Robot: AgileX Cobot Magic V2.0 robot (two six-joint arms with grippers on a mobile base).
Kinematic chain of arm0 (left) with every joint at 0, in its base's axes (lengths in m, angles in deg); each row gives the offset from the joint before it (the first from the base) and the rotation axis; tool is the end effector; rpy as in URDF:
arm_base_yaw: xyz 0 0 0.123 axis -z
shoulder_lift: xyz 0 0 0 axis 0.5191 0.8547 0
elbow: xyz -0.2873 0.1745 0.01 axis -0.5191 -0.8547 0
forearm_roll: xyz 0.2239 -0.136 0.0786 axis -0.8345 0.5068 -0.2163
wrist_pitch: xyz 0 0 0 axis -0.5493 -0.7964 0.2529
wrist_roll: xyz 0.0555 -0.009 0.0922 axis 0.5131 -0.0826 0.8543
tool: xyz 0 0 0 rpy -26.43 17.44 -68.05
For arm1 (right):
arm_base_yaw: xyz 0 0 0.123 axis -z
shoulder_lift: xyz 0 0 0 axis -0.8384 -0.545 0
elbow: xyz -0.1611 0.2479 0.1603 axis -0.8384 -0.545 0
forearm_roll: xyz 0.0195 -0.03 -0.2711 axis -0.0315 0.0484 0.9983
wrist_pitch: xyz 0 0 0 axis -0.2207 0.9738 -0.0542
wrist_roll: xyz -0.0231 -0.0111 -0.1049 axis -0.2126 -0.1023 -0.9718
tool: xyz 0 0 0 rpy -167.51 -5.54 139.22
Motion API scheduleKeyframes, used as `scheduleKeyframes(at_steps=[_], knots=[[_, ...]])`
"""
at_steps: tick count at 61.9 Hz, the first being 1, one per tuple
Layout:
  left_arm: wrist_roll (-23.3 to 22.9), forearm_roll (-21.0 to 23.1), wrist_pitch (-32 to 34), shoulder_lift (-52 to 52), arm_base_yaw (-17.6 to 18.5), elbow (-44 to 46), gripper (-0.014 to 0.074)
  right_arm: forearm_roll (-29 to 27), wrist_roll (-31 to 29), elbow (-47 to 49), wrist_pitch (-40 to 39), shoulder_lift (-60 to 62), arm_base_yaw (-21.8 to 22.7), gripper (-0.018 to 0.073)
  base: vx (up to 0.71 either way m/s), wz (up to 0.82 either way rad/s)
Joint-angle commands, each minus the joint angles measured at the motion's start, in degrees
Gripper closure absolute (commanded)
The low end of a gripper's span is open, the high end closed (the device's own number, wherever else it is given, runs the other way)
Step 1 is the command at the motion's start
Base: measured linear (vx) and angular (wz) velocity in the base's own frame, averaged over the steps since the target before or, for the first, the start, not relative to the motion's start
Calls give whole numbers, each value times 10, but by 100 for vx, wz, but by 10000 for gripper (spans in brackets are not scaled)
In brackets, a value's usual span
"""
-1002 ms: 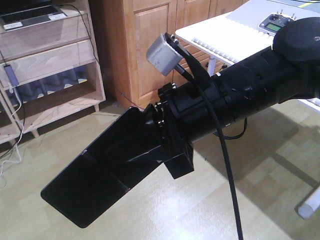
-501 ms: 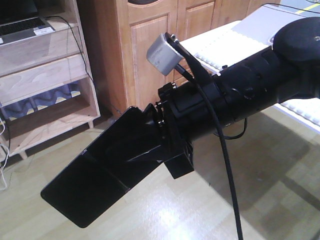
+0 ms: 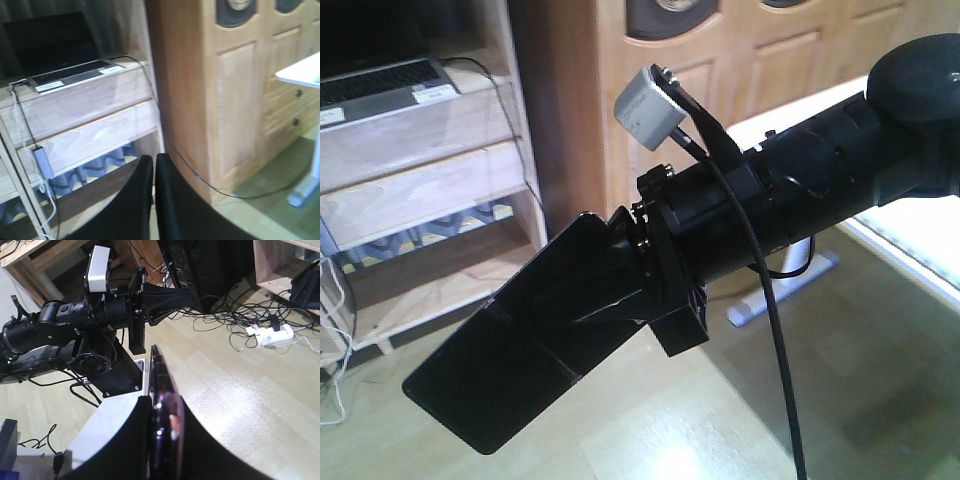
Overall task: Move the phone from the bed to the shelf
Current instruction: 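Carry the phone in the right gripper toward the wooden shelf with laptop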
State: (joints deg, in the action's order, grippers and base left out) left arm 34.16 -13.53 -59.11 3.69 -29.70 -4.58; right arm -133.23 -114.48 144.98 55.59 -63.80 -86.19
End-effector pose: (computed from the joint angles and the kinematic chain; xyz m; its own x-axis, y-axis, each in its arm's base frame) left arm 0.0431 -0.0017 0.1837 -0.0962 0.1252 -0.9875 0.0440 0.9916 0.1215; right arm 0.2340 0.2350 0.4041 -0.3346 -0.4740 -0.8145 -0.9305 0.0295 0.3650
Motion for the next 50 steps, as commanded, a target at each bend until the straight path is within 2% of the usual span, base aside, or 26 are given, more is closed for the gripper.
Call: scheduleKeyframes(at_steps=[1,50], knots=[[-3,5,43,-2,2,13,595,-47,0,16,36,21,2,562,40,30],[-3,5,43,-2,2,13,595,-47,0,16,36,21,2,562,40,26]])
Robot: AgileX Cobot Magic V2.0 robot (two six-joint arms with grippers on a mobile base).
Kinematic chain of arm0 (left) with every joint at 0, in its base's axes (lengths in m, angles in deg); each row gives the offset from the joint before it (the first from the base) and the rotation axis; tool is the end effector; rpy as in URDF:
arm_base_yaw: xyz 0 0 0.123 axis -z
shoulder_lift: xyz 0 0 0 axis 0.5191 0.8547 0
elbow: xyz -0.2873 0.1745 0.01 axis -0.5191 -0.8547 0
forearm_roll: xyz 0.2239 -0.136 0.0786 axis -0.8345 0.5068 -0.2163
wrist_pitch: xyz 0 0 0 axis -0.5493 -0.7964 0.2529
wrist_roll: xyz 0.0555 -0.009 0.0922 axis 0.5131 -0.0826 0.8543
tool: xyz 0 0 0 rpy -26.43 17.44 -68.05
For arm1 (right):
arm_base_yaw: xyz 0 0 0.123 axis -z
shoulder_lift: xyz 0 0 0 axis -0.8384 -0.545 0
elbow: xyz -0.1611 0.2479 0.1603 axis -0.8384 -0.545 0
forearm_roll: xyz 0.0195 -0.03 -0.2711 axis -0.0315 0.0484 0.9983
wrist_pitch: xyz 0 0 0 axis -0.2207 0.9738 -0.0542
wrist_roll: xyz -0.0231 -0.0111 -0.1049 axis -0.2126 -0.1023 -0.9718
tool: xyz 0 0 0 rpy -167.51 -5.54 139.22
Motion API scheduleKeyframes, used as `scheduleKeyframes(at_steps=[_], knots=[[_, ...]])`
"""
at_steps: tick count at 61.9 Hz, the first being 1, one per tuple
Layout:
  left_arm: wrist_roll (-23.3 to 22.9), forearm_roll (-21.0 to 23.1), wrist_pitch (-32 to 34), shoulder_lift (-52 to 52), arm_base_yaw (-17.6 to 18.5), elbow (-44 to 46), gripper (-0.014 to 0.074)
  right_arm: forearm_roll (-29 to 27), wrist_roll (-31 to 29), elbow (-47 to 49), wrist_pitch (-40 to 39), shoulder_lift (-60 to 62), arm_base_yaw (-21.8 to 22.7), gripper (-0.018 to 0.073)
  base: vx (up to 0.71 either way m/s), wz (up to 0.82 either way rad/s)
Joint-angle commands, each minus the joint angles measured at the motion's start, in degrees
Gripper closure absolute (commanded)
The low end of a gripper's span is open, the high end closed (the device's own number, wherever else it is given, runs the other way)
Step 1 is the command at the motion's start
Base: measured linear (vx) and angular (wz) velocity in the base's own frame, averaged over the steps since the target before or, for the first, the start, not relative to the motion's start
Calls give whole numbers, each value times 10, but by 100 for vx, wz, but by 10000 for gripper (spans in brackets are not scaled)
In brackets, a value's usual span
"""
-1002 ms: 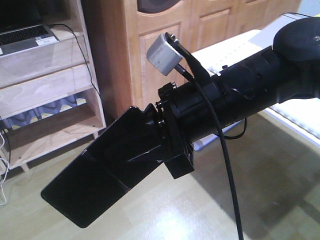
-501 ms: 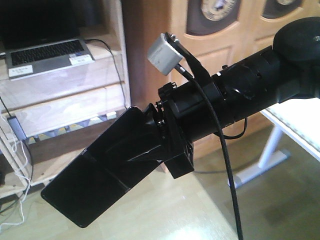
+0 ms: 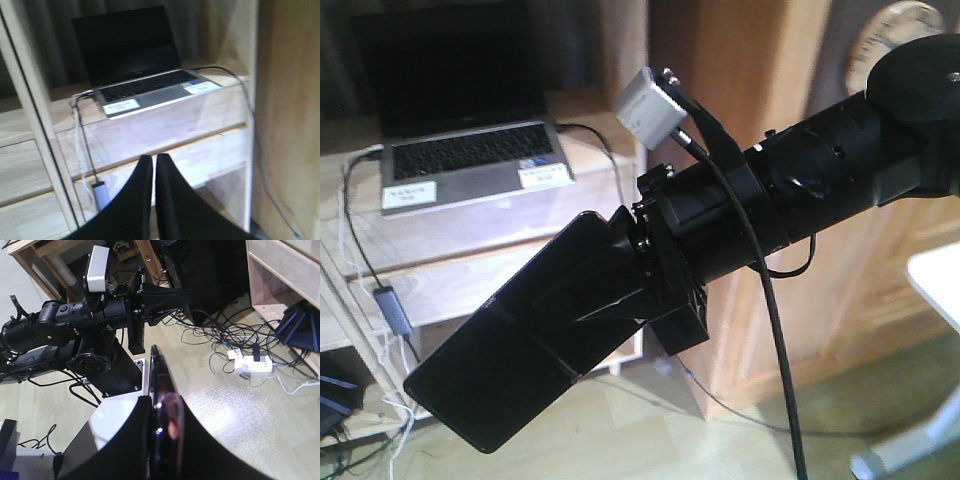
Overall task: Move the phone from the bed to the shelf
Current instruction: 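Carry the phone in the right gripper toward the wooden shelf with laptop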
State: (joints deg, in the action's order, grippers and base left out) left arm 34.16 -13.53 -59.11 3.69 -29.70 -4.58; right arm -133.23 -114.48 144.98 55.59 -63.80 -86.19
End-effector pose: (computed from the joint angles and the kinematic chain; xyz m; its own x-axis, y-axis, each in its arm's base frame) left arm 0.0431 -0.0017 0.1837 -0.0962 0.1252 -0.9875 0.0440 0.9916 0.1215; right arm 0.2340 0.2350 0.4041 -0.3346 -0.4740 -0.8145 -0.9305 0.0295 0.3650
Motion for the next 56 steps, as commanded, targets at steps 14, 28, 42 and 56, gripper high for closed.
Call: scheduleKeyframes(at_steps=[14,28,42,56], knots=[[-3,5,43,-2,2,13,595,-47,0,16,36,21,2,562,34,36],[-3,5,43,-2,2,13,595,-47,0,16,36,21,2,562,27,42],[-3,5,43,-2,2,13,595,-47,0,16,36,21,2,562,22,41],[-3,5,43,-2,2,13,595,-47,0,16,36,21,2,562,19,23]])
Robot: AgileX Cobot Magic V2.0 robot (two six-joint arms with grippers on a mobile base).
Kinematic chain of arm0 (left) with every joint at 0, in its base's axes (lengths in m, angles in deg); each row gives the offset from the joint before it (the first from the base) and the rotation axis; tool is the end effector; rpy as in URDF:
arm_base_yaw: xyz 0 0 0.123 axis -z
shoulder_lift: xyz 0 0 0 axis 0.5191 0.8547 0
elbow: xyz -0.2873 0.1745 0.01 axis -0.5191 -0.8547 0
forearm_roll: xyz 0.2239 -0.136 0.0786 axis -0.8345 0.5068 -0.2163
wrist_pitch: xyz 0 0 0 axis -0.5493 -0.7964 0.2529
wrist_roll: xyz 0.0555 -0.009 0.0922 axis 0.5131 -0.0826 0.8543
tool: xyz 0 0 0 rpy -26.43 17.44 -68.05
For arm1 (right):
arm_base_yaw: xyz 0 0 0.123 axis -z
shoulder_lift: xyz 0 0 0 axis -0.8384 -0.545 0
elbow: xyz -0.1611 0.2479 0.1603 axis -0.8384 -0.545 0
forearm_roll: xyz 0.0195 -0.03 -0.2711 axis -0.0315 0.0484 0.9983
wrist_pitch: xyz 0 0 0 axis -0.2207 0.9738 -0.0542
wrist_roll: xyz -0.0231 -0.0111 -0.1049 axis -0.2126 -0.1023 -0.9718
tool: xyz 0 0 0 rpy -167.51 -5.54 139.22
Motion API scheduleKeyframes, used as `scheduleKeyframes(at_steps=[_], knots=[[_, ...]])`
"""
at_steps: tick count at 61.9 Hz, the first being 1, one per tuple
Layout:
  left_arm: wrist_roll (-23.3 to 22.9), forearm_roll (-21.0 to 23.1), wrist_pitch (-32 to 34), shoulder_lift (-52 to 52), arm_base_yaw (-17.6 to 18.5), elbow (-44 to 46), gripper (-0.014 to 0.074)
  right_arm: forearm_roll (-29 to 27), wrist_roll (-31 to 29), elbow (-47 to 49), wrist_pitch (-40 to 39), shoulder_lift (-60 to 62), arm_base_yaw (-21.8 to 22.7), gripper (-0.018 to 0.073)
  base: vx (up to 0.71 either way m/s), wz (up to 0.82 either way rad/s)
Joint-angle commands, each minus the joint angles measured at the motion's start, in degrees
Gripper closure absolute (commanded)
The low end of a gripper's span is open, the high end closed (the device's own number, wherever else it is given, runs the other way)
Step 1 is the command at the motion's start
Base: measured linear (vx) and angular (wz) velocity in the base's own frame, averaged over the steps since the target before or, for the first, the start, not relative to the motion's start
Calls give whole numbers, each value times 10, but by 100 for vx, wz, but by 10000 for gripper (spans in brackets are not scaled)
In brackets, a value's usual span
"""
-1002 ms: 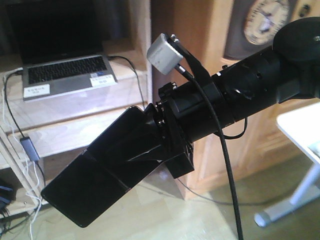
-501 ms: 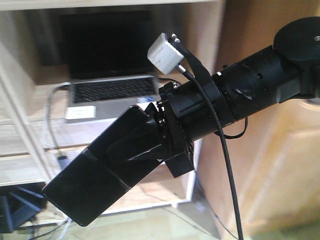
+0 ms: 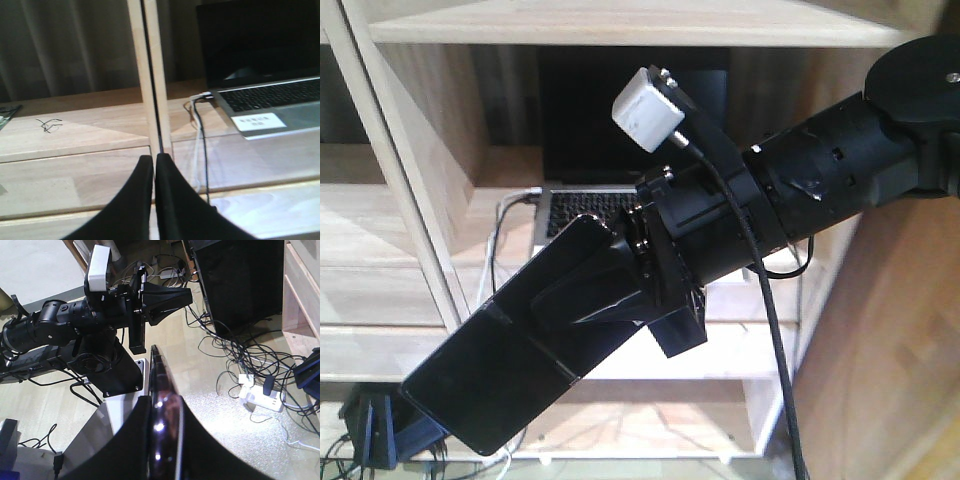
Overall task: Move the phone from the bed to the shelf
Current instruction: 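Carry the phone in the right gripper toward the wooden shelf with laptop, then hold the phone in the right gripper facing the shelf above the laptop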
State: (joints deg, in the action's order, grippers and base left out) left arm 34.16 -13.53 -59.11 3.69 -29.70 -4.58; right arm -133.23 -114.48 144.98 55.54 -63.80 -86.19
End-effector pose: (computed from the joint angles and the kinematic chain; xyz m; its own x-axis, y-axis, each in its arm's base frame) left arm 0.0431 -0.0017 0.1837 -0.0962 0.1252 -0.9875 0.0440 0.9916 0.1215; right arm 0.2341 0.2350 0.4041 -0.3346 -0.4737 -0.8147 -0.9306 0.0302 0.3647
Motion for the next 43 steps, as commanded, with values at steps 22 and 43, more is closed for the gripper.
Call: scheduleKeyframes(at_steps=[22,43], knots=[[-3,5,43,-2,2,13,595,-47,0,16,36,21,2,562,17,3],[-3,5,43,-2,2,13,595,-47,0,16,36,21,2,562,14,-3]])
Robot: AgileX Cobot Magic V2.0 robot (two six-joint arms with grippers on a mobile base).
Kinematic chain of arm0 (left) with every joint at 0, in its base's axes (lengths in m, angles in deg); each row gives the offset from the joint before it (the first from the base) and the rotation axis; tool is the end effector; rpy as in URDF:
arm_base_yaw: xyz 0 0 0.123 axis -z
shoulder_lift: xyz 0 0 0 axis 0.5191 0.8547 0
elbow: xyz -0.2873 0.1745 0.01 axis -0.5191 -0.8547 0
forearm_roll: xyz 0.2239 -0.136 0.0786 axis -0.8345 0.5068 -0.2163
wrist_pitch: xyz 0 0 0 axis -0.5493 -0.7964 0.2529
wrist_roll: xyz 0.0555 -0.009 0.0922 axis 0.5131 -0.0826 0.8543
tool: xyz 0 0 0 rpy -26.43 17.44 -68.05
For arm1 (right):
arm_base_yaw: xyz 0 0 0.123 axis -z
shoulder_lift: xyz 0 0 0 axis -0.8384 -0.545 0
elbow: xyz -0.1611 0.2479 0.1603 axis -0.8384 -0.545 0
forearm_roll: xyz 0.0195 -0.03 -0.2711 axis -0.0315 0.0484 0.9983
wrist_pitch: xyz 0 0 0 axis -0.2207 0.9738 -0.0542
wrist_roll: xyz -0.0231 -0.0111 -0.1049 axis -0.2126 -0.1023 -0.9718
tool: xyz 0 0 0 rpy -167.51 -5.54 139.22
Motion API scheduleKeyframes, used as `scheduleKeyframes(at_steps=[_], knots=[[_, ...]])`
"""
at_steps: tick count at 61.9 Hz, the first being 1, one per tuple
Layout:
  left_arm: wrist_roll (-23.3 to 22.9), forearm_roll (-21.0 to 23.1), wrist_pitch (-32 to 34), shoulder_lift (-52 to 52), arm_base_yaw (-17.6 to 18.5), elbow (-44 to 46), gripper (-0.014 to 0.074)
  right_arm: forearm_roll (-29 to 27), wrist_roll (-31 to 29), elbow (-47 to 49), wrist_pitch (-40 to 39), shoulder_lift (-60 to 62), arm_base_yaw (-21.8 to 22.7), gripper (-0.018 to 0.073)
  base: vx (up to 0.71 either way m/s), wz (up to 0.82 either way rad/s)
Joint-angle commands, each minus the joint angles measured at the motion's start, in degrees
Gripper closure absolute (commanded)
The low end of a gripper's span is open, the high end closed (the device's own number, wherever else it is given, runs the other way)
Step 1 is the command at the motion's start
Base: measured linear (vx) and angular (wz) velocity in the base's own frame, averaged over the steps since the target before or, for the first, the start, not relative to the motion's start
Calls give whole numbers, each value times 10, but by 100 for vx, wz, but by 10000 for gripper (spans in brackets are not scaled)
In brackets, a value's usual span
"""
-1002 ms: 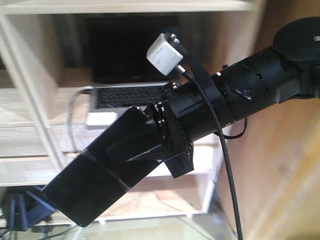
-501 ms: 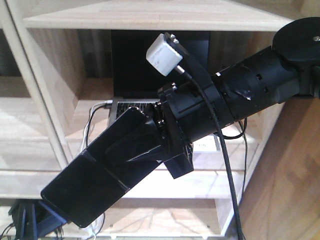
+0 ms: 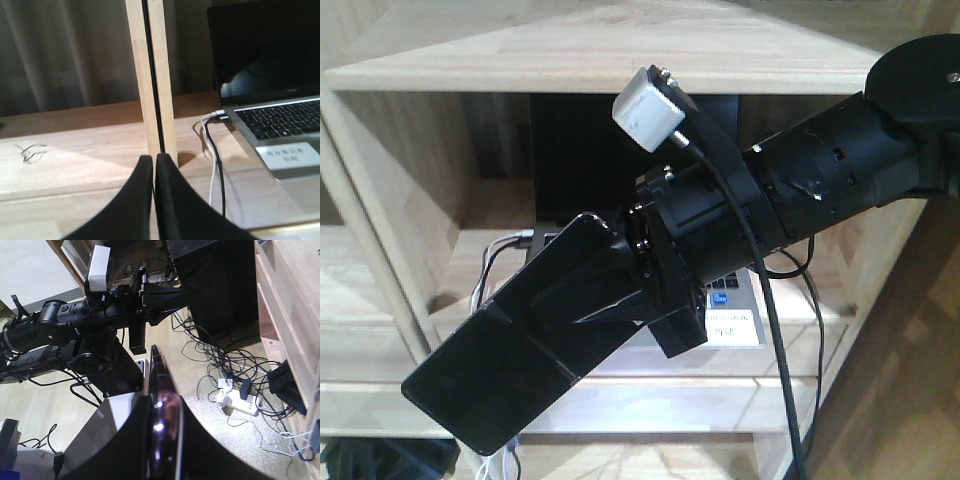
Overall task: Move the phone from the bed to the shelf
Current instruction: 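Hold the phone in the right gripper facing the shelf above the laptop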
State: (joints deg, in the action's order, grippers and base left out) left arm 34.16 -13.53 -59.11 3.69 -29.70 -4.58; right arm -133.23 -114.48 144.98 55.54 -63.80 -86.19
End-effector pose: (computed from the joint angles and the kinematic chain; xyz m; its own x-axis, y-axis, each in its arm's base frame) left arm 0.0431 -0.0017 0.1837 -0.0962 0.1252 -0.9875 0.0440 0.9916 0.1215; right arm 0.2341 0.2350 0.4041 -0.3346 -0.4737 -0.8147 -0.9306 0.0302 0.3647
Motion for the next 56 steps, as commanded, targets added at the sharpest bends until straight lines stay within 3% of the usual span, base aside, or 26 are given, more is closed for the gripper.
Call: scheduleKeyframes(at_steps=[1,56], knots=[[-3,5,43,-2,2,13,595,-47,0,16,36,21,2,562,12,-2],[-3,5,43,-2,2,13,595,-47,0,16,36,21,2,562,7,-1]])
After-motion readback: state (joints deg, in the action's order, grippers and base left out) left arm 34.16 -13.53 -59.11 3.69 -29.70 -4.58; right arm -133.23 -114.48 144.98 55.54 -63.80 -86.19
